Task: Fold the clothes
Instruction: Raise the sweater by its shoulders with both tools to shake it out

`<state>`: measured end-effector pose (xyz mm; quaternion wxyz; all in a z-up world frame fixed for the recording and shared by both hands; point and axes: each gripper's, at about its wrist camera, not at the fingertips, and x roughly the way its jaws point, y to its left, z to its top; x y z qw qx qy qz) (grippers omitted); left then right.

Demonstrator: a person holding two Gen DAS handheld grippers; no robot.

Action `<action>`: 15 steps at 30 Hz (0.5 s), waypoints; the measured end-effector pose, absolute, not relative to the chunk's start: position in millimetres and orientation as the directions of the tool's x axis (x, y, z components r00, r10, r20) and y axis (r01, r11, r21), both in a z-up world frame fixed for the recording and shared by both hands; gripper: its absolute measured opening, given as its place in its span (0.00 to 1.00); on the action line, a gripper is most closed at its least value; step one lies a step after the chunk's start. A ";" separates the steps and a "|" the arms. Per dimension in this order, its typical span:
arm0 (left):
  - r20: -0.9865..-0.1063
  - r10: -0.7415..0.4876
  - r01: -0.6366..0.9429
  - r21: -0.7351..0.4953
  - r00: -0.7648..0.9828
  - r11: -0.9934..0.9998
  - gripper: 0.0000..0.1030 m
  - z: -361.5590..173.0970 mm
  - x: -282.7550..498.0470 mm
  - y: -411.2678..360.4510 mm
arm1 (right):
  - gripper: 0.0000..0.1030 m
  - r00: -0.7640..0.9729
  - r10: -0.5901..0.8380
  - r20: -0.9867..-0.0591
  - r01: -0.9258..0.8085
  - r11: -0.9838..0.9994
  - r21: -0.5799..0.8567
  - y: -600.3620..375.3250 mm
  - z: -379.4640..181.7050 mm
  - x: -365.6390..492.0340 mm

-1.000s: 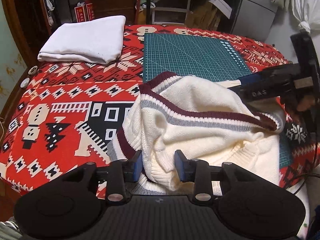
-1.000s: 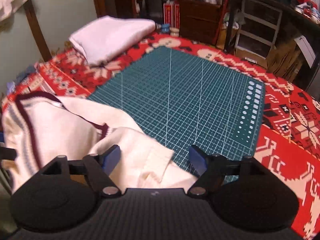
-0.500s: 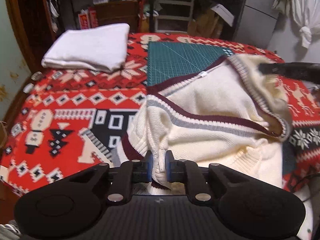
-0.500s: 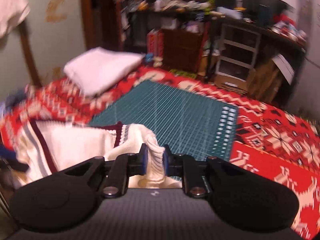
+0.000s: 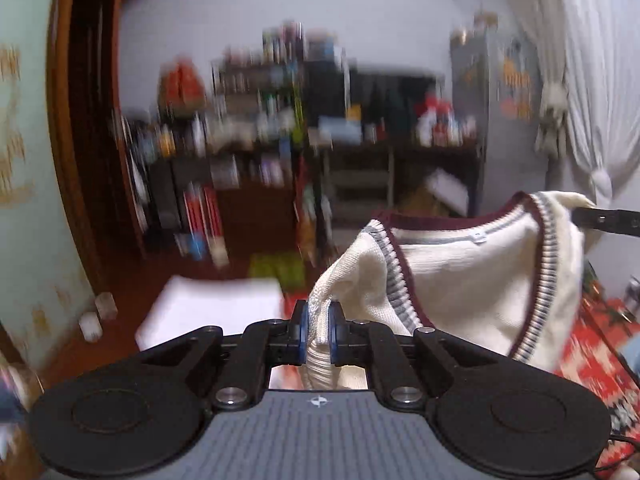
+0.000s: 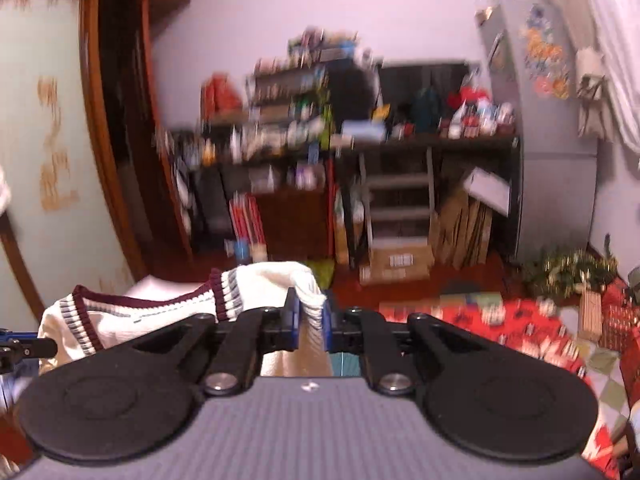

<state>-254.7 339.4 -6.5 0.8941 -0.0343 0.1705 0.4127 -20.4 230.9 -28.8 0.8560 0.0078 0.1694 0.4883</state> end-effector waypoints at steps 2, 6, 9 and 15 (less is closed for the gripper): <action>-0.237 0.759 -0.757 0.122 0.606 0.642 0.09 28.8 -259.5 329.8 | 0.11 0.472 0.855 -0.216 -0.842 0.510 0.179 218.2 7.3 -21.4; -0.100 0.792 -0.780 0.138 0.602 0.611 0.09 94.1 -273.4 316.6 | 0.11 0.475 0.875 -0.096 -0.865 0.484 0.136 196.4 79.9 -36.7; -0.028 0.804 -0.797 0.111 0.594 0.593 0.09 138.1 -286.5 308.3 | 0.11 0.479 0.878 -0.015 -0.872 0.478 0.104 180.4 131.8 -54.5; 0.054 0.785 -0.787 0.043 0.617 0.616 0.09 202.5 -309.5 280.4 | 0.11 0.503 0.858 0.109 -0.864 0.499 0.062 144.8 220.4 -86.4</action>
